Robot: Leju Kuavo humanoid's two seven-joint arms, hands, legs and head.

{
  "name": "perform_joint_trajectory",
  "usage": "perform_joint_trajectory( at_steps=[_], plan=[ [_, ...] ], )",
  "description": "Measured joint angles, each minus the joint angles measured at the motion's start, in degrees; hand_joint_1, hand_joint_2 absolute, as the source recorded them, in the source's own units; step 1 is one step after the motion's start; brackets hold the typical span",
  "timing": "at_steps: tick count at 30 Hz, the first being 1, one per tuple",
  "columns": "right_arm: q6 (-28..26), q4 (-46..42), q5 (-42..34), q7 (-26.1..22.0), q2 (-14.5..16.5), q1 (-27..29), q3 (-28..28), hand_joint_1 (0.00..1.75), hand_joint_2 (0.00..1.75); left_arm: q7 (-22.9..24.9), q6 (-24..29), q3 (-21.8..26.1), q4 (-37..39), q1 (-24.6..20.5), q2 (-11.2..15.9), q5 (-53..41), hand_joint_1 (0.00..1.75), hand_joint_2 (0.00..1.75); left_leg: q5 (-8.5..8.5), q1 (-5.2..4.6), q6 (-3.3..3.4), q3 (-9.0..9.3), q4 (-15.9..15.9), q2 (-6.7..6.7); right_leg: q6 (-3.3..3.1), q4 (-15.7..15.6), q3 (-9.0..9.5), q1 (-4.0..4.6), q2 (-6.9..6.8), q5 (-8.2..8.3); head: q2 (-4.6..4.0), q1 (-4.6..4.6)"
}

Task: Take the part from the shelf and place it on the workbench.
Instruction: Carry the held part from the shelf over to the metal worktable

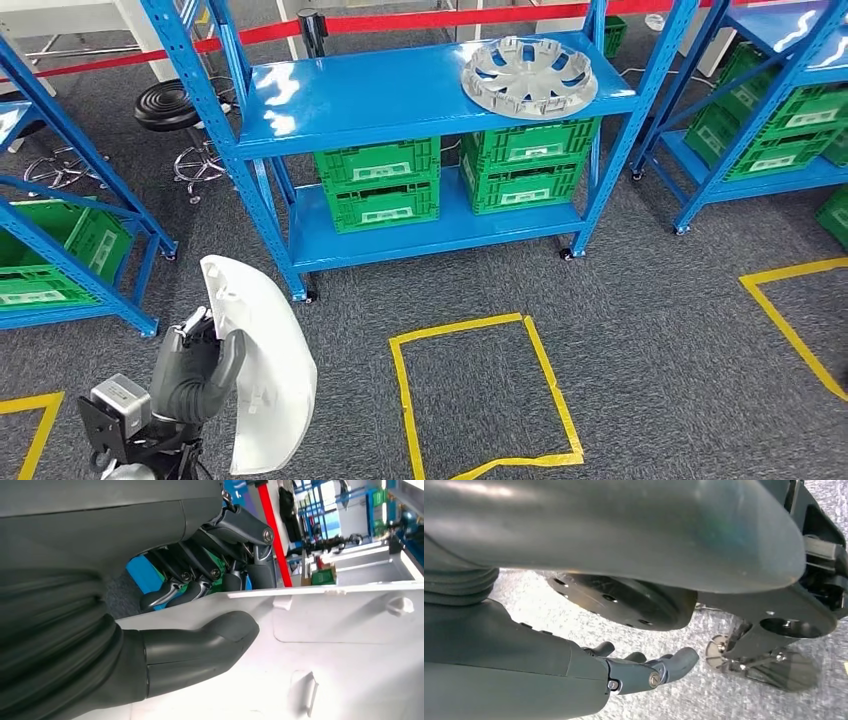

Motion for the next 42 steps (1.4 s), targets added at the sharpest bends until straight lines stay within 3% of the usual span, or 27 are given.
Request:
perform_joint_trajectory(
  at_steps=[3, 4, 5, 6, 8, 9, 11, 14, 16, 18, 19, 20, 21, 22, 24, 26, 27, 29, 30, 32, 34, 35, 37, 38, 39, 41, 42],
  plan=[
    [-0.14, 0.01, -0.75, 0.86, -0.50, 0.23, -0.02, 0.00, 0.00, -0.95, 1.48, -0.02, 0.74, 0.04, -0.96, -0.76, 1.75, 1.75, 2.17, 0.39, 0.43, -2.34, -0.03, 0.30, 0.90, 8.85, -2.29, -0.29, 0.41, -8.29, 0.00, 0.08],
    [-0.28, 0.02, -0.95, 1.33, -0.73, 0.30, -0.03, 0.00, 0.00, -1.22, 1.85, -0.01, 0.96, 0.10, -1.11, -0.76, 1.75, 1.75, 2.83, 0.46, 0.32, -3.25, 0.18, 0.36, 1.22, 12.29, -2.80, -0.48, 0.42, -9.68, 0.00, 0.09],
    [-0.38, 0.02, -1.10, 1.77, -1.00, 0.37, -0.04, 0.00, 0.00, -1.45, 2.08, -0.01, 1.18, 0.14, -1.22, -0.59, 1.75, 1.75, 3.46, 0.57, 0.16, -4.22, 0.48, 0.43, 1.55, 14.64, -2.75, -0.68, 0.42, -9.66, -0.01, 0.07],
    [-0.50, 0.01, -1.25, 2.14, -1.28, 0.42, -0.07, 0.00, 0.00, -1.69, 2.22, 0.00, 1.43, 0.16, -1.30, -0.27, 1.75, 1.75, 4.01, 0.75, -0.09, -5.33, 0.91, 0.47, 1.88, 15.07, -1.80, -0.91, 0.41, -8.37, 0.00, 0.07],
    [-0.69, 0.00, -1.54, 2.48, -1.93, 0.47, -0.16, 0.00, 0.00, -2.07, 2.40, 0.01, 1.91, 0.16, -1.44, 0.37, 1.75, 1.75, 4.80, 1.20, -0.77, -7.59, 2.20, 0.49, 2.67, 10.09, 2.92, -1.50, 0.40, -5.83, -0.01, 0.07],
    [-0.77, -0.01, -1.68, 2.51, -2.18, 0.47, -0.23, 0.00, 0.00, -2.20, 2.51, 0.02, 2.09, 0.16, -1.49, 0.57, 1.75, 1.75, 5.04, 1.33, -1.16, -8.63, 3.01, 0.46, 2.95, 6.00, 5.84, -1.58, 0.48, -6.02, -0.01, 0.11],
    [-0.89, 0.01, -1.84, 2.73, -2.66, 0.52, -0.36, 0.00, 0.00, -2.30, 2.70, 0.03, 2.20, 0.26, -1.60, 0.66, 1.75, 1.75, 5.54, 1.25, -2.00, -9.84, 4.17, 0.40, 2.39, 0.68, 9.13, -1.50, 0.67, -7.99, -0.01, 0.11],
    [-0.99, 0.02, -1.95, 3.07, -3.30, 0.84, -0.50, 0.00, 0.00, -2.25, 2.85, -0.02, 2.20, 0.74, -1.72, 0.54, 1.75, 1.75, 6.10, 1.40, -3.29, -10.31, 4.45, 0.32, 0.27, 0.11, 8.57, -1.23, 0.55, -7.87, 0.00, 0.10],
    [-0.85, 0.02, -2.10, 2.86, -3.62, 1.01, -0.62, 0.00, 0.00, -2.18, 2.99, -0.03, 2.22, 1.17, -1.73, 0.69, 1.75, 1.75, 2.83, 1.61, -3.83, -11.29, 6.91, 0.19, -0.85, 0.00, 7.42, -1.23, 0.29, -6.77, 0.00, 0.02],
    [-0.69, 0.02, -2.13, 2.63, -3.82, 1.11, -0.79, 0.00, 0.00, -2.17, 3.39, -0.04, 2.23, 1.41, -1.73, 0.89, 1.75, 1.75, -2.86, 1.63, -4.08, -12.88, 13.21, 0.08, -1.31, 0.03, 6.13, -1.07, 0.18, -5.59, 0.00, -0.05],
    [-0.67, 0.02, -2.14, 2.61, -3.86, 1.16, -0.87, 0.00, 0.00, -2.18, 3.73, -0.04, 2.20, 1.55, -1.73, 0.92, 1.75, 1.75, -4.72, 1.62, -4.11, -13.45, 16.71, 0.04, -1.39, 0.05, 5.39, -0.92, 0.14, -4.96, 0.00, -0.08],
    [-0.69, 0.02, -2.14, 2.67, -3.86, 1.19, -0.96, 0.00, 0.00, -2.18, 4.10, -0.04, 2.09, 1.75, -1.73, 0.89, 1.75, 1.75, -5.22, 1.58, -4.02, -13.44, 19.16, -0.01, -1.43, 0.08, 4.63, -0.76, 0.11, -4.30, -0.01, -0.08],
    [-0.73, 0.02, -2.14, 2.80, -3.86, 1.20, -1.03, 0.00, 0.00, -2.18, 4.45, -0.04, 1.92, 1.96, -1.72, 0.84, 1.75, 1.75, -4.52, 1.49, -3.79, -12.66, 19.98, -0.06, -1.45, 0.11, 3.88, -0.60, 0.10, -3.67, -0.01, -0.09],
    [-0.78, 0.02, -2.09, 2.98, -3.85, 1.20, -1.11, 0.00, 0.00, -2.17, 4.78, -0.01, 1.64, 2.13, -1.69, 0.77, 1.75, 1.75, -3.00, 1.31, -3.39, -10.82, 18.63, -0.11, -1.46, 0.12, 3.10, -0.42, 0.09, -3.05, 0.00, -0.10],
    [-0.90, 0.03, -1.90, 3.36, -3.64, 1.14, -1.21, 0.00, 0.00, -2.17, 5.34, 0.16, 0.78, 2.23, -1.51, 0.68, 1.75, 1.75, -1.07, 0.67, -2.04, -4.94, 11.08, -0.18, -1.36, 0.13, 2.01, -0.18, 0.12, -1.93, 0.00, -0.08],
    [-0.99, 0.05, -1.71, 3.35, -3.26, 1.02, -1.22, 0.00, 0.00, -2.22, 5.78, 0.64, -0.31, 2.20, -1.17, 0.66, 1.75, 1.75, -1.81, 0.03, -1.18, -0.07, 3.52, -0.19, -0.92, -0.03, 1.58, -0.25, 0.12, -0.92, -0.01, -0.05],
    [-1.04, 0.06, -1.68, 3.17, -2.99, 0.98, -1.23, 0.00, 0.00, -2.25, 5.92, 1.05, -0.81, 2.22, -0.94, 0.70, 1.75, 1.75, -2.31, -0.22, -0.98, 0.84, 1.66, -0.17, -0.57, -0.23, 1.52, -0.38, 0.09, -0.39, -0.01, -0.11],
    [-1.12, 0.06, -1.74, 2.63, -2.57, 0.95, -1.27, 0.00, 0.00, -2.30, 6.04, 2.10, -1.69, 2.28, -0.54, 0.99, 1.75, 1.75, -1.29, -0.30, -0.74, 0.67, 0.59, -0.05, 0.13, -0.64, 1.44, -0.61, 0.08, 0.48, -0.01, -0.27],
    [-1.14, 0.06, -1.78, 2.40, -2.39, 0.93, -1.31, 0.00, 0.00, -2.32, 6.05, 2.64, -2.08, 2.33, -0.38, 1.24, 1.75, 1.75, -0.55, -0.14, -0.44, 0.31, 0.15, 0.00, 0.41, -0.30, 1.15, -0.57, 0.15, -0.11, 0.00, -0.32],
    [-1.14, 0.06, -1.51, 2.31, -2.08, 0.87, -1.35, 0.00, 0.00, -2.60, 5.42, 3.86, -2.94, 2.65, -0.12, 2.51, 1.75, 1.75, 0.95, 0.30, -0.01, -0.76, -0.55, 0.14, 0.82, 3.14, -0.03, -0.51, 0.34, -4.41, 0.00, -0.22],
    [-1.17, 0.06, -0.79, 2.64, -1.78, 0.84, -1.34, 0.00, 0.00, -2.84, 4.03, 5.18, -3.91, 3.52, 0.17, 4.36, 1.75, 1.75, 2.08, 0.36, 0.10, -2.18, -0.55, 0.20, 1.17, 9.79, -1.47, -0.62, 0.40, -9.42, 0.00, -0.15],
    [-1.21, 0.06, -0.44, 2.80, -1.68, 0.84, -1.33, 0.00, 0.00, -2.80, 3.41, 5.87, -4.40, 4.05, 0.30, 5.00, 1.75, 1.75, 2.61, 0.41, -0.01, -2.94, -0.36, 0.30, 1.33, 12.89, -1.88, -0.74, 0.39, -10.18, 0.00, -0.15],
    [-1.30, 0.06, 0.03, 2.95, -1.53, 0.82, -1.31, 0.00, 0.00, -2.55, 2.86, 7.17, -5.36, 5.16, 0.48, 5.44, 1.75, 1.75, 3.52, 0.63, -0.45, -4.60, 0.42, 0.15, 1.64, 14.91, -0.71, -1.00, 0.41, -7.94, 0.00, -0.17],
    [-1.31, 0.06, 0.16, 2.90, -1.48, 0.82, -1.29, 0.00, 0.00, -2.41, 2.77, 7.76, -5.89, 5.76, 0.51, 5.35, 1.75, 1.75, 3.86, 0.82, -0.77, -5.53, 1.06, -0.05, 1.82, 12.99, 1.32, -1.18, 0.53, -6.22, 0.00, -0.16],
    [-1.31, 0.06, 0.26, 2.79, -1.40, 0.83, -1.27, 0.00, 0.00, -2.30, 2.72, 8.30, -6.45, 6.34, 0.52, 5.25, 1.75, 1.75, 4.12, 0.99, -1.12, -6.47, 1.81, -0.33, 2.03, 9.51, 3.97, -1.38, 1.02, -5.65, 0.00, -0.16],
    [-1.28, 0.06, 0.37, 2.43, -1.15, 0.99, -1.20, 0.00, 0.00, -2.12, 2.64, 9.17, -7.41, 7.20, 0.52, 5.05, 1.75, 1.75, 4.44, 1.09, -1.81, -8.23, 3.44, -0.86, 1.79, 2.51, 8.63, -1.50, 2.42, -7.27, 0.00, -0.16],
    [-1.28, 0.06, 0.37, 2.30, -1.03, 1.05, -1.16, 0.00, 0.00, -2.08, 2.61, 9.53, -7.76, 7.55, 0.52, 4.98, 1.75, 1.75, 4.64, 1.05, -2.19, -8.83, 3.96, -1.18, 1.45, 0.66, 9.61, -1.45, 2.88, -8.61, 0.00, -0.18]
  ],
)
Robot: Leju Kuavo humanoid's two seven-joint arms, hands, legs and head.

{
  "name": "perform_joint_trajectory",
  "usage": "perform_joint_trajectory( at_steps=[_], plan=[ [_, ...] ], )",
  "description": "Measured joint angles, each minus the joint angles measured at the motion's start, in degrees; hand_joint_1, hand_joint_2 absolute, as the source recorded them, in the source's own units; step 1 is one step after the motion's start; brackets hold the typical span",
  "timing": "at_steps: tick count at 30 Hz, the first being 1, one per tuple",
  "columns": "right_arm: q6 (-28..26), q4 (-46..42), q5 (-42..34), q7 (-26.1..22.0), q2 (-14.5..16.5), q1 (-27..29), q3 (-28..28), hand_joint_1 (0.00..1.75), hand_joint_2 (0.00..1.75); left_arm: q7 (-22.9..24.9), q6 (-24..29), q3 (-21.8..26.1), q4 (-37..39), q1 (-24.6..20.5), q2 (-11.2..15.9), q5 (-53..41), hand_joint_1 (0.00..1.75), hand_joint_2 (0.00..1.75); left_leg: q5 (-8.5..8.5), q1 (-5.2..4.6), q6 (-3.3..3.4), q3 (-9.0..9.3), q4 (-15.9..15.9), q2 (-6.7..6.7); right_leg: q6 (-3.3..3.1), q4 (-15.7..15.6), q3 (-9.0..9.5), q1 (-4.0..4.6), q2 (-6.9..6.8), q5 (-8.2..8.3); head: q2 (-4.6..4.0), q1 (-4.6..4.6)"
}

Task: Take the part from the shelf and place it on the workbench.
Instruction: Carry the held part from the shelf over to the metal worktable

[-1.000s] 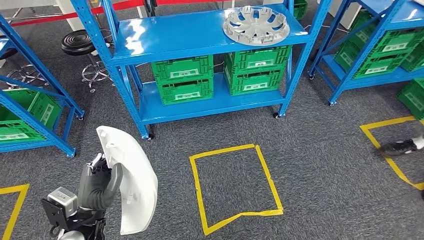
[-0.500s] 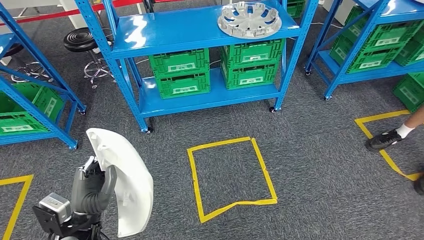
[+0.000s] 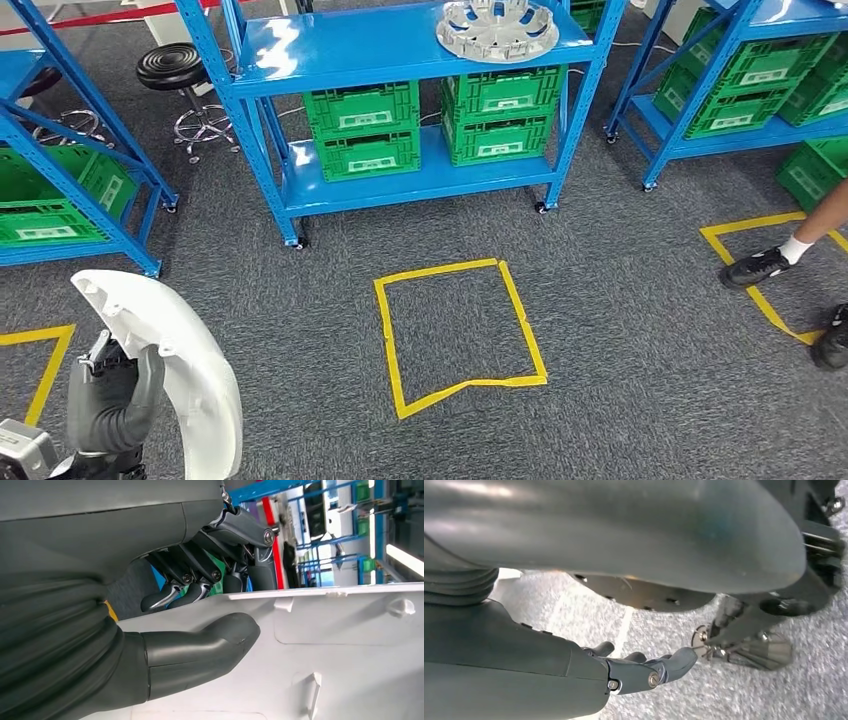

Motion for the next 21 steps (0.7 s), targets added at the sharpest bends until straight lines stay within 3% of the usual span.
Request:
perform_joint_trajectory(
  at_steps=[3, 4, 7, 8, 9, 10, 11, 13, 15, 18, 20, 21],
  plan=[
    [0.15, 0.00, -0.12, 0.28, 0.31, 0.02, 0.03, 0.00, 0.00, 0.35, -0.10, 0.83, -0.64, 1.21, -0.03, -0.54, 1.75, 1.75, 0.53, 0.20, -1.23, -0.83, 0.38, -0.90, -1.57, -0.80, -0.12, 0.15, -0.95, -0.42, 0.00, 0.03],
    [0.30, 0.00, -0.09, 0.55, 0.41, 0.00, 0.03, 0.00, 0.00, 0.53, -0.15, 1.01, -0.75, 1.52, -0.04, -0.83, 1.75, 1.75, -0.22, 0.31, -1.53, -1.23, 1.14, -0.81, -2.04, -0.88, -0.31, 0.13, -1.44, -0.11, 0.00, 0.00],
    [1.26, 0.00, 0.78, 1.29, 0.62, 0.04, 0.37, 0.00, 0.00, 1.07, -0.42, 1.44, -0.96, 1.80, -0.07, -1.80, 1.75, 1.75, -6.24, 0.39, -2.09, -4.18, 9.45, 0.06, -2.79, -0.96, -1.14, 0.22, -2.98, 0.73, -0.01, -0.20],
    [1.63, 0.00, 1.23, 1.39, 0.66, 0.08, 0.63, 0.00, 0.00, 1.29, -0.58, 1.54, -0.99, 1.83, -0.08, -2.12, 1.75, 1.75, -7.85, 0.39, -2.22, -5.14, 12.72, 0.19, -2.86, -0.93, -1.47, 0.30, -3.50, 0.96, -0.01, -0.21],
    [1.90, 0.00, 1.57, 1.29, 0.71, 0.10, 0.91, 0.00, 0.00, 1.55, -0.75, 1.63, -0.99, 1.85, -0.09, -2.44, 1.75, 1.75, -8.41, 0.39, -2.26, -5.38, 14.59, 0.29, -2.86, -0.91, -1.76, 0.38, -3.98, 1.18, 0.00, -0.20],
    [2.06, 0.00, 1.75, 1.05, 0.76, 0.08, 1.13, 0.00, 0.00, 1.82, -0.97, 1.75, -0.98, 1.83, -0.09, -2.71, 1.75, 1.75, -7.94, 0.39, -2.20, -4.60, 14.47, 0.40, -2.82, -0.89, -2.02, 0.43, -4.44, 1.38, 0.00, -0.21],
    [2.09, 0.00, 1.80, 0.63, 0.84, 0.03, 1.25, 0.00, 0.00, 2.04, -1.27, 1.93, -0.96, 1.74, -0.08, -2.90, 1.75, 1.75, -6.68, 0.38, -2.05, -2.74, 12.21, 0.60, -2.74, -0.88, -2.19, 0.46, -4.84, 1.54, 0.00, -0.23],
    [1.91, 0.00, 1.10, -0.48, 0.95, -0.13, 1.28, 0.00, 0.00, 2.16, -2.27, 2.35, -0.90, 1.10, -0.03, -3.02, 1.75, 1.75, -4.36, 0.12, -1.47, 2.59, 4.41, 1.90, -2.46, -0.88, -2.21, 0.52, -5.60, 1.80, 0.00, -0.26],
    [1.69, 0.00, -0.86, -1.70, 0.99, -0.30, 0.95, 0.00, 0.00, 1.64, -3.83, 2.55, -0.63, -0.12, 0.04, -2.96, 1.75, 1.75, -3.78, -0.47, -0.76, 5.39, -0.37, 3.03, -1.91, -0.95, -2.15, 0.57, -6.36, 2.11, 0.00, -0.34],
    [1.41, -0.01, -2.86, -2.82, 0.95, -0.78, 0.00, 0.00, 0.00, 0.84, -5.35, 2.53, 0.29, -1.97, 0.03, -3.51, 1.75, 1.75, -3.39, -0.70, 0.37, 4.97, -1.48, 2.39, -0.78, -1.19, -2.11, 0.58, -6.97, 2.51, 0.00, -0.55],
    [1.12, -0.02, -2.76, -3.01, 0.85, -0.97, -0.31, 0.00, 0.00, 0.57, -5.64, 2.26, 1.04, -3.23, -0.10, -4.23, 1.75, 1.75, -2.73, -0.32, 1.23, 4.85, -2.09, 1.73, -0.26, 0.99, -3.11, 0.59, -5.31, 0.91, 0.00, -0.45],
    [0.92, -0.02, -2.59, -3.00, 0.79, -0.95, -0.39, 0.00, 0.00, 0.43, -5.71, 2.06, 1.37, -3.81, -0.20, -4.56, 1.75, 1.75, -2.49, -0.17, 1.52, 4.76, -2.18, 1.43, -0.14, 3.99, -4.53, 0.55, -4.11, -0.86, 0.00, -0.32]
  ],
)
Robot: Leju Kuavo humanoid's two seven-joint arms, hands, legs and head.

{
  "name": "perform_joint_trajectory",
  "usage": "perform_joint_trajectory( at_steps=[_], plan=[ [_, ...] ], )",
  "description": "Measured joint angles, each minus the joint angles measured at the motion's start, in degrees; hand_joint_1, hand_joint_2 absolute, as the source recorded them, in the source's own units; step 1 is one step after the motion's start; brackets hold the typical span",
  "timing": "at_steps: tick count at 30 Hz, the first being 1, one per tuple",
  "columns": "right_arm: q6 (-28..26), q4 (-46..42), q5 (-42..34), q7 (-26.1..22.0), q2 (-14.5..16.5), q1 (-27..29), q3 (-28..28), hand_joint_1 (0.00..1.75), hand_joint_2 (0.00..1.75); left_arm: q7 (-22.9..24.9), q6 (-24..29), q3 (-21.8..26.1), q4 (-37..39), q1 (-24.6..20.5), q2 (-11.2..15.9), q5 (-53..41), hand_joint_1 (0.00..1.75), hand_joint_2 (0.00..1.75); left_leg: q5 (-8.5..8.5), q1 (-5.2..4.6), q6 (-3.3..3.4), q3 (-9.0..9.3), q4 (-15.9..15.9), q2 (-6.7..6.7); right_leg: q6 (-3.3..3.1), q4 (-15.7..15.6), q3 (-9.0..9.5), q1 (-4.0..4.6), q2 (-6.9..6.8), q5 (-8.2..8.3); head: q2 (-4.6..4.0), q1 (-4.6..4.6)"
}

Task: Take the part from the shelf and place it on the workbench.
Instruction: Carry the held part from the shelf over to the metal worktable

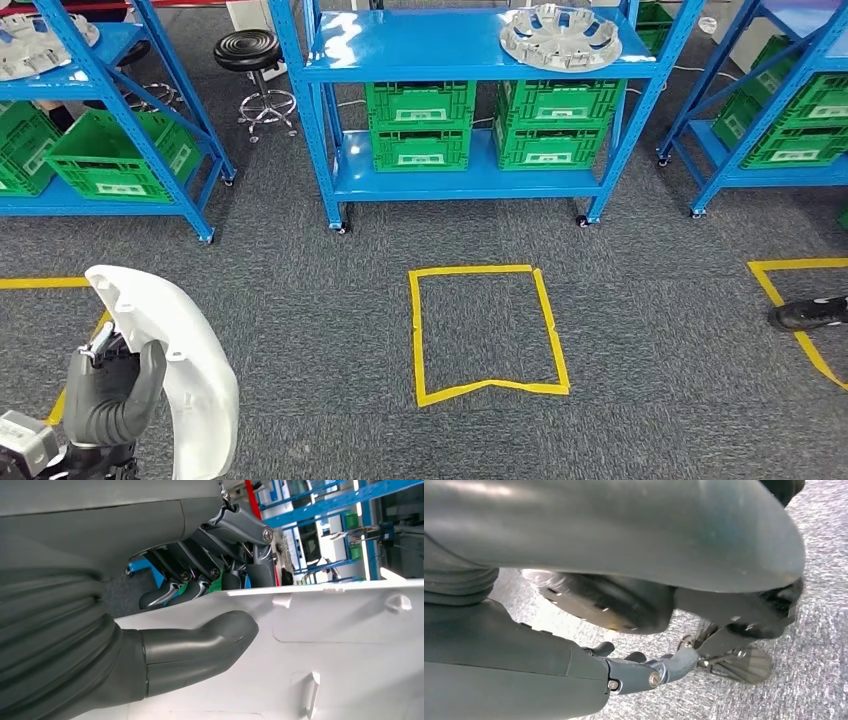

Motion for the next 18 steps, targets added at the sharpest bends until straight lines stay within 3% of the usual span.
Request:
perform_joint_trajectory(
  at_steps=[2, 3, 4, 5, 7, 9, 12, 14, 16, 18],
  plan=[
    [-0.32, 0.00, 0.66, 0.08, -0.14, 0.16, -0.11, 0.00, 0.00, -0.25, -0.03, -0.39, 0.57, -0.71, -0.19, -0.53, 1.75, 1.75, 0.20, -0.02, 0.31, -0.61, 0.25, -0.73, 0.12, 7.56, -3.61, 0.07, 1.29, -3.54, 0.00, 0.16],
    [-0.40, 0.00, 1.05, -0.02, -0.23, 0.30, -0.13, 0.00, 0.00, -0.34, -0.03, -0.54, 0.84, -0.79, -0.26, -0.65, 1.75, 1.75, 0.25, -0.06, 0.34, -0.87, 0.46, -1.16, 0.17, 10.03, -4.78, 0.08, 1.44, -4.18, 0.00, 0.17],
    [-0.43, 0.00, 1.46, -0.25, -0.35, 0.43, -0.13, 0.00, 0.00, -0.42, -0.03, -0.66, 1.08, -0.80, -0.30, -0.70, 1.75, 1.75, 0.27, -0.07, 0.34, -1.08, 0.72, -1.65, 0.17, 10.35, -4.89, 0.08, 1.51, -3.63, 0.00, 0.18],
    [-0.41, 0.00, 1.79, -0.60, -0.47, 0.56, -0.13, 0.00, 0.00, -0.50, 0.00, -0.72, 1.31, -0.81, -0.30, -0.67, 1.75, 1.75, 0.27, -0.06, 0.30, -1.25, 1.01, -2.19, 0.11, 8.47, -3.90, 0.06, 1.62, -2.11, 0.00, 0.19],
    [-0.29, 0.00, 2.28, -1.37, -0.83, 0.71, -0.12, 0.00, 0.00, -0.71, 0.22, -0.75, 1.72, -0.80, -0.30, -0.49, 1.75, 1.75, 0.15, -0.10, -0.01, -1.63, 1.74, -3.21, -0.17, 0.91, -0.07, 0.03, 2.75, 1.31, -0.01, 0.21],
    [-0.06, 0.00, 2.53, -1.86, -1.13, 0.74, -0.10, 0.00, 0.00, -0.92, 0.49, -0.75, 2.02, -0.76, -0.30, -0.32, 1.75, 1.75, 0.09, -0.19, -0.65, -2.18, 2.36, -4.02, -0.57, -3.87, 2.11, 0.08, 3.75, 2.50, -0.01, 0.19],
    [0.12, 0.00, 2.72, -2.19, -1.37, 0.66, -0.02, 0.00, 0.00, -1.14, 0.67, -0.75, 2.25, -0.51, -0.30, -0.20, 1.75, 1.75, 0.46, 0.03, -1.75, -2.76, 2.37, -4.95, -1.54, -4.62, 2.20, 0.25, 2.85, 2.76, -0.01, 0.20],
    [0.20, 0.00, 2.86, -2.40, -1.50, 0.65, 0.07, 0.00, 0.00, -1.55, 0.82, -0.77, 2.23, -0.23, -0.30, -0.04, 1.75, 1.75, -0.70, 0.08, -2.43, -3.70, 4.08, -3.91, -2.34, -5.19, 2.38, 0.02, 1.89, 3.22, -0.01, 0.00],
    [0.29, 0.00, 3.00, -2.42, -1.57, 0.72, 0.12, 0.00, 0.00, -2.11, 0.88, -0.80, 2.27, 0.00, -0.32, 0.28, 1.75, 1.75, -3.99, 0.18, -3.08, -6.35, 9.84, -2.00, -2.71, -5.43, 2.39, -0.09, 0.95, 3.41, 0.00, -0.24],
    [0.34, 0.00, 3.53, -2.34, -1.58, 0.85, 0.25, 0.00, 0.00, -2.64, 1.42, -0.81, 2.46, 0.36, -0.35, 0.34, 1.75, 1.75, -6.51, 0.44, -3.59, -9.31, 16.20, -1.19, -2.74, -5.41, 2.29, -0.10, -0.16, 3.41, 0.00, -0.26]
  ],
)
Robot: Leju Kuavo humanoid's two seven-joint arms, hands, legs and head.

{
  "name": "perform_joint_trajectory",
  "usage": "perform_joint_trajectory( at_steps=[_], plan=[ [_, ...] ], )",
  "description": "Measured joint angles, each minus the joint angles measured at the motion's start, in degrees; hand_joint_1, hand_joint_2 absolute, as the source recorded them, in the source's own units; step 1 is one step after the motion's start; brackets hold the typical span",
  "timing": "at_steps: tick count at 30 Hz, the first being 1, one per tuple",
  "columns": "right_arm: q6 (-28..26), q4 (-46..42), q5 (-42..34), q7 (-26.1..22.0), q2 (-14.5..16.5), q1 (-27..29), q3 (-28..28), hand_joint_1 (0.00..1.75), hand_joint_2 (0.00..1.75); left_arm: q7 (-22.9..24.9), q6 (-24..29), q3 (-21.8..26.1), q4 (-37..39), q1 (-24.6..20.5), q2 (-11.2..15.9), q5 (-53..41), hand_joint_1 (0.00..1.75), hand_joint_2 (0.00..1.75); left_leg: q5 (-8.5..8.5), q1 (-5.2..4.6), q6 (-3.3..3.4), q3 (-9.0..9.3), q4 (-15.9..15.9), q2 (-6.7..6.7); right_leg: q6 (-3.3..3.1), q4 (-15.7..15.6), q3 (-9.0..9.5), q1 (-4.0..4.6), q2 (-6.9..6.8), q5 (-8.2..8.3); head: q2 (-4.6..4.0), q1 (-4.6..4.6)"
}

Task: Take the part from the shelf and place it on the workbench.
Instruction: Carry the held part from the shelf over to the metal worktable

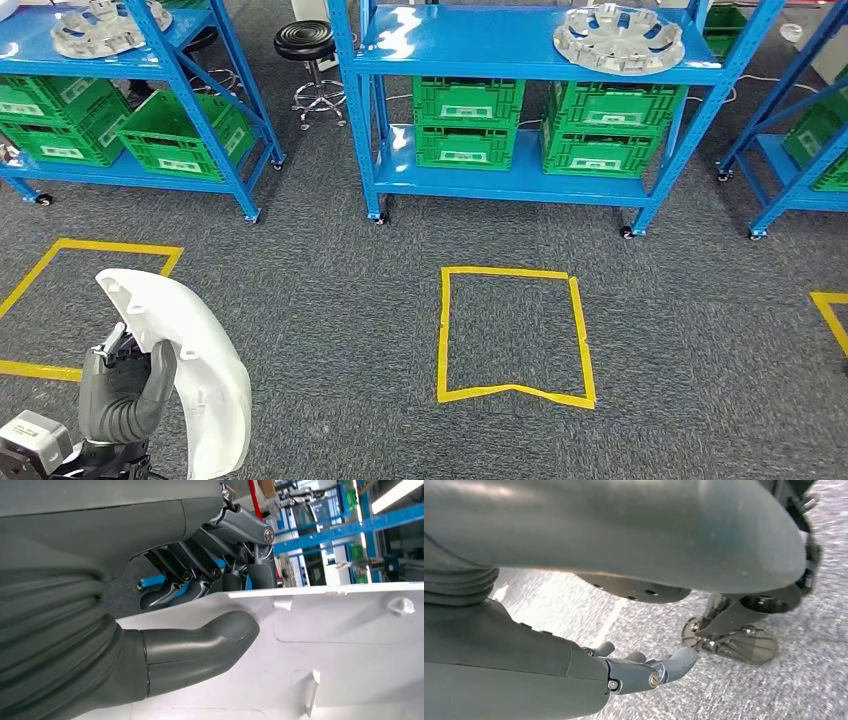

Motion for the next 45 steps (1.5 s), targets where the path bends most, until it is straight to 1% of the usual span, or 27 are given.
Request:
perform_joint_trajectory(
  at_steps=[1, 2, 4, 6, 7, 9, 10, 12, 13, 15, 16, 17, 19, 21, 22, 25, 27, 29, 31, 32, 33, 35, 37, 40, 42, 44, 45],
  plan=[
    [0.03, 0.00, 0.56, 0.03, -0.01, 0.02, 0.19, 0.00, 0.00, -0.22, 0.67, -0.01, 0.05, 0.28, -0.01, -0.25, 1.75, 1.75, 0.16, 0.14, -0.15, -0.38, 0.94, 0.19, 0.03, 0.01, 0.00, -0.02, -0.56, -0.02, 0.00, 0.01],
    [0.07, 0.00, 1.20, 0.02, -0.01, -0.02, 0.50, 0.00, 0.00, -0.37, 1.46, -0.01, -0.04, 0.63, -0.02, -0.58, 1.75, 1.75, 1.35, 0.27, -0.24, 0.35, -0.33, 0.43, 0.10, 0.02, 0.04, -0.06, -1.07, -0.07, 0.00, 0.01],
    [0.20, -0.01, 2.43, -0.01, -0.05, -0.17, 1.28, 0.00, 0.00, -0.36, 2.66, -0.01, -0.74, 1.46, -0.08, -1.05, 1.75, 1.75, 4.78, 0.36, -0.24, 4.20, -7.60, 2.14, 0.48, 0.07, 0.28, -0.10, -1.92, -0.26, 0.00, -0.01],
    [0.37, -0.03, 3.02, -0.30, -0.19, -0.29, 2.00, 0.00, 0.00, 0.29, 2.94, -0.01, -1.68, 2.06, -0.43, -0.83, 1.75, 1.75, 6.37, 0.07, 0.55, 7.05, -13.14, 3.83, 1.23, 0.18, 0.50, 0.15, -2.68, -0.53, 0.00, 0.03],
    [0.43, -0.04, 3.05, -0.51, -0.27, -0.34, 2.25, 0.00, 0.00, 0.80, 2.94, -0.01, -1.96, 2.18, -0.66, -0.65, 1.75, 1.75, 6.34, -0.10, 1.09, 7.37, -14.01, 4.12, 1.65, 0.17, 0.60, 0.33, -3.10, -0.60, 0.00, 0.07],
    [0.51, -0.04, 2.56, -0.65, -0.39, -0.51, 2.51, 0.00, 0.00, 1.77, 2.70, -0.05, -2.14, 2.17, -1.02, -0.36, 1.75, 1.75, 6.52, -0.25, 2.20, 7.12, -14.07, 2.89, 2.51, -0.01, 0.83, 0.32, -3.93, -0.65, 0.00, 0.13],
    [0.52, -0.04, 2.18, -0.53, -0.49, -0.60, 2.53, 0.00, 0.00, 2.02, 2.53, -0.15, -2.07, 1.96, -1.16, -0.23, 1.75, 1.75, 6.69, -0.21, 2.65, 7.08, -14.21, 2.35, 2.88, 0.25, 0.86, 0.22, -3.54, -0.96, -0.01, 0.15],
    [0.52, -0.04, 1.61, -0.12, -0.63, -0.66, 2.52, 0.00, 0.00, 2.18, 2.24, -0.50, -1.73, 1.18, -1.44, 0.03, 1.75, 1.75, 7.07, -0.10, 3.49, 7.02, -14.51, 1.29, 3.29, 3.77, -0.58, 0.02, -1.12, -3.33, -0.01, 0.32],
    [0.51, -0.04, 1.48, 0.02, -0.69, -0.62, 2.51, 0.00, 0.00, 2.19, 2.16, -0.66, -1.51, 0.80, -1.58, 0.13, 1.75, 1.75, 7.16, -0.15, 3.76, 6.92, -14.53, 0.79, 3.30, 7.32, -2.26, 0.06, 0.31, -5.24, -0.01, 0.42],
    [0.39, -0.04, 1.10, 0.62, -0.69, -0.42, 2.48, 0.00, 0.00, 2.21, 2.03, -0.83, -0.99, 0.34, -1.78, 0.25, 1.75, 1.75, 7.24, -0.35, 4.08, 6.72, -14.46, -0.35, 3.17, 14.68, -6.04, 0.23, 1.53, -8.14, -0.01, 0.54],
    [0.21, -0.04, 0.77, 1.26, -0.69, -0.31, 2.40, 0.00, 0.00, 2.20, 2.01, -0.84, -0.71, 0.20, -1.83, 0.30, 1.75, 1.75, 7.26, -0.45, 4.13, 6.66, -14.39, -0.97, 3.06, 16.24, -6.98, 0.30, 1.67, -8.11, -0.01, 0.54],
    [-0.02, -0.04, 0.43, 2.03, -0.68, -0.20, 2.28, 0.00, 0.00, 2.20, 2.02, -0.85, -0.43, 0.03, -1.84, 0.42, 1.75, 1.75, 7.26, -0.52, 4.13, 6.64, -14.28, -1.63, 2.89, 15.55, -6.84, 0.34, 1.78, -6.94, 0.00, 0.55],
    [-0.76, -0.04, -0.30, 3.14, -0.68, -0.07, 1.89, 0.00, 0.00, 2.07, 2.46, -0.87, 0.00, -0.33, -1.81, 0.66, 1.75, 1.75, 7.26, -0.54, 4.04, 6.61, -14.02, -2.93, 2.32, 8.53, -3.76, 0.37, 2.85, -2.85, 0.00, 0.58],
    [-1.66, -0.04, -1.33, 2.98, -0.63, -0.05, 1.21, 0.00, 0.00, 1.81, 3.27, -0.85, 0.06, -0.32, -1.63, 0.83, 1.75, 1.75, 7.21, -0.66, 3.55, 6.37, -13.73, -3.93, 1.90, 2.26, -0.98, 0.50, 4.27, -0.52, 0.00, 0.62],
    [-2.01, -0.04, -1.85, 2.78, -0.57, -0.10, 0.78, 0.00, 0.00, 1.72, 3.56, -0.79, -0.15, 0.00, -1.46, 0.95, 1.75, 1.75, 7.22, -0.65, 3.19, 6.22, -13.72, -4.29, 1.75, 1.07, -0.51, 0.63, 4.63, -0.36, -0.01, 0.62],
    [-2.48, -0.04, -1.97, 3.53, -0.23, -0.23, -0.16, 0.00, 0.00, 2.03, 3.86, -0.33, -1.81, 2.11, -0.60, 1.25, 1.75, 1.75, 7.29, -0.63, 2.04, 5.86, -13.84, -4.83, 1.00, 0.46, -0.31, 0.62, 3.39, -0.08, -0.01, 0.63],
    [-2.47, -0.04, -1.49, 4.05, -0.05, -0.08, -0.25, 0.00, 0.00, 2.28, 3.91, 0.21, -3.17, 3.67, 0.26, 1.21, 1.75, 1.75, 5.42, -0.70, 1.36, 4.58, -11.16, -3.01, 0.21, -0.08, -0.07, 0.25, 2.22, 0.19, 0.00, 0.51],
    [-2.20, -0.04, -1.35, 3.71, -0.02, 0.15, -0.28, 0.00, 0.00, 2.24, 3.92, 0.74, -4.18, 5.14, 1.38, 1.21, 1.75, 1.75, 1.72, -0.49, 0.67, 1.58, -4.60, -0.80, -0.22, -0.20, -0.01, 0.21, 1.03, 0.13, 0.00, 0.39],
    [-1.99, -0.03, -1.40, 2.69, 0.04, 0.31, -0.39, 0.00, 0.00, 1.93, 4.14, 1.14, -4.82, 6.74, 2.71, 1.50, 1.75, 1.75, -0.22, -0.10, 0.07, -0.89, 0.77, -0.09, -0.22, -0.17, 0.03, 0.18, -0.18, -0.01, -0.01, 0.38],
    [-1.95, -0.03, -1.46, 2.03, 0.10, 0.35, -0.45, 0.00, 0.00, 1.67, 4.40, 1.32, -5.11, 7.46, 3.45, 1.81, 1.75, 1.75, 0.34, 0.10, -0.14, -0.77, 0.73, 0.15, -0.12, -0.16, 0.10, 0.14, -0.76, -0.11, -0.01, 0.38],
    [-1.95, -0.02, -1.52, 1.40, 0.19, 0.33, -0.50, 0.00, 0.00, 1.39, 4.71, 1.52, -5.43, 8.03, 4.21, 2.15, 1.75, 1.75, 1.83, 0.29, -0.31, 0.45, -1.43, 0.49, 0.04, -0.14, 0.26, 0.07, -1.32, -0.23, -0.01, 0.38],
    [-1.95, -0.03, -1.50, 0.62, 0.38, 0.24, -0.53, 0.00, 0.00, 0.98, 5.34, 1.94, -6.15, 8.67, 5.54, 2.75, 1.75, 1.75, 5.19, 0.41, -0.41, 4.68, -9.11, 2.52, 0.61, -0.04, 0.77, 0.10, -2.35, -0.66, 0.00, 0.37],
    [-1.81, -0.03, -1.18, 0.48, 0.57, 0.12, -0.52, 0.00, 0.00, 0.85, 6.02, 2.19, -6.92, 8.96, 6.39, 2.96, 1.75, 1.75, 6.44, 0.24, 0.37, 7.19, -13.69, 3.99, 1.38, 0.04, 1.29, 0.37, -3.29, -1.18, 0.00, 0.50],
    [-1.28, -0.02, 0.04, 1.03, 1.01, -0.10, -0.46, 0.00, 0.00, 0.82, 7.08, 2.23, -8.40, 9.39, 7.18, 2.12, 1.75, 1.75, 6.48, 0.14, 1.95, 7.15, -14.11, 2.72, 2.44, -0.07, 1.90, 0.42, -4.35, -1.53, -0.01, 0.68],
    [-1.14, -0.02, 0.90, 1.33, 1.40, -0.14, -0.37, 0.00, 0.00, 0.90, 7.52, 2.22, -9.30, 9.49, 7.69, 1.81, 1.75, 1.75, 6.79, 0.32, 2.74, 7.14, -14.35, 1.61, 2.88, 2.32, 1.08, 0.18, -2.49, -3.28, 0.00, 0.81],
    [-1.14, 0.00, 1.26, 1.37, 1.80, -0.01, -0.30, 0.00, 0.00, 0.98, 7.68, 2.22, -9.66, 9.53, 8.13, 1.92, 1.75, 1.75, 6.94, 0.30, 3.24, 7.07, -14.42, 0.54, 2.95, 9.31, -2.22, 0.13, 0.43, -6.96, 0.00, 0.98],
    [-1.14, 0.02, 1.27, 1.34, 1.98, 0.06, -0.29, 0.00, 0.00, 0.99, 7.67, 2.21, -9.67, 9.58, 8.30, 2.07, 1.75, 1.75, 6.96, 0.20, 3.36, 7.01, -14.40, -0.04, 2.91, 13.24, -4.25, 0.17, 1.16, -8.51, 0.00, 1.02]
  ],
)
